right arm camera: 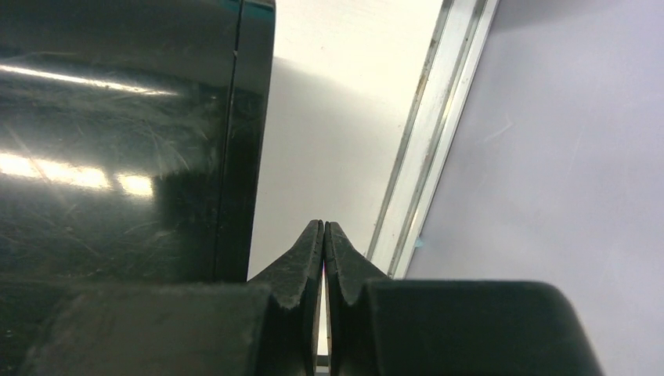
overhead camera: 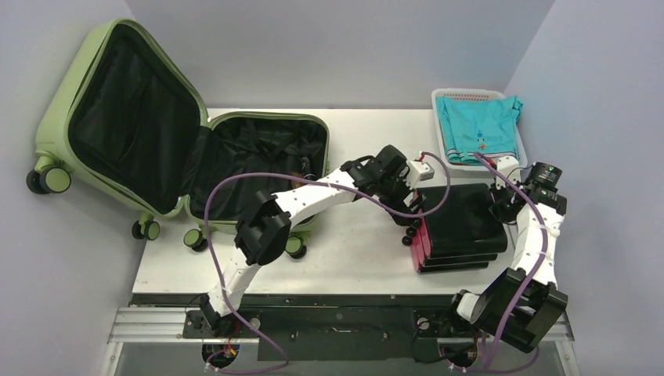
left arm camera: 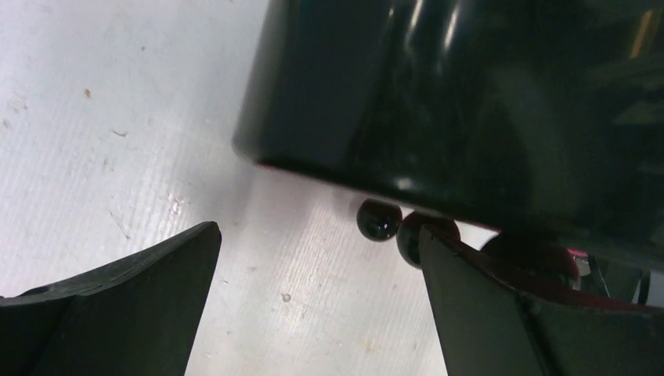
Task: Open, take out, and arrange the luggage
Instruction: Move the storage box to the center of the board.
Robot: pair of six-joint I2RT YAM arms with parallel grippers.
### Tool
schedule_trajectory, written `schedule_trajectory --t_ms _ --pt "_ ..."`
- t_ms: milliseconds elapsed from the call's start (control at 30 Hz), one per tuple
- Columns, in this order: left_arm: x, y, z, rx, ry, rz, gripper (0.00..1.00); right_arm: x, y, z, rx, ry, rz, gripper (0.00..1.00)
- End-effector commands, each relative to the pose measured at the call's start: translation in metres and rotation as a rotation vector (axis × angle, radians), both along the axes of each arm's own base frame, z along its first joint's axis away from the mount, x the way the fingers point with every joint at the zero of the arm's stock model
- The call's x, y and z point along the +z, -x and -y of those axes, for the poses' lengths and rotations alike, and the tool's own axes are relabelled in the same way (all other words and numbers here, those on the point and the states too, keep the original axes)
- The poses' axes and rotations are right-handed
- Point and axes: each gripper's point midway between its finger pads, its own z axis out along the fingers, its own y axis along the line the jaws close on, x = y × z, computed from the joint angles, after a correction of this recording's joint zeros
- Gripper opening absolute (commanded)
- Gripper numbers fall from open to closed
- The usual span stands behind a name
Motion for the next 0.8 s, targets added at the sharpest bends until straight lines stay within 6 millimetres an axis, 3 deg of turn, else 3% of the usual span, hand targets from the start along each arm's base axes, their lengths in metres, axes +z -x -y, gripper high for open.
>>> schedule_trajectory --t_ms 0,200,233,267,367,633,767 --pt "0.024 0.001 0.032 -0.024 0.11 -0.005 0.96 -0.014 0.004 -0.026 -0.017 -0.153 -0.039 0.0" --pt "0.028 -0.027 0.043 0.027 0.133 0.003 0.96 -0.012 -0.017 -0.028 -0.043 -0.232 -0.023 0.0" --pt "0.02 -0.033 0.042 0.039 0.124 -0.006 0.96 -0.012 -0.02 -0.029 -0.048 -0.246 -0.02 0.0" --pt "0.026 -0.038 0.044 0.047 0.137 -0.003 0.96 -0.011 -0.024 -0.029 -0.048 -0.248 -0.012 0.0" --pt "0.019 -0.055 0.044 0.07 0.139 -0.008 0.96 -0.011 -0.036 -0.029 -0.058 -0.262 -0.008 0.0" --pt "0.025 -0.087 0.05 0.1 0.179 0.032 0.96 -0.008 -0.072 -0.018 -0.112 -0.246 0.038 0.0" --pt "0.033 -0.113 0.03 0.161 0.172 0.054 0.96 0.001 -0.076 -0.01 -0.132 -0.222 0.054 0.0"
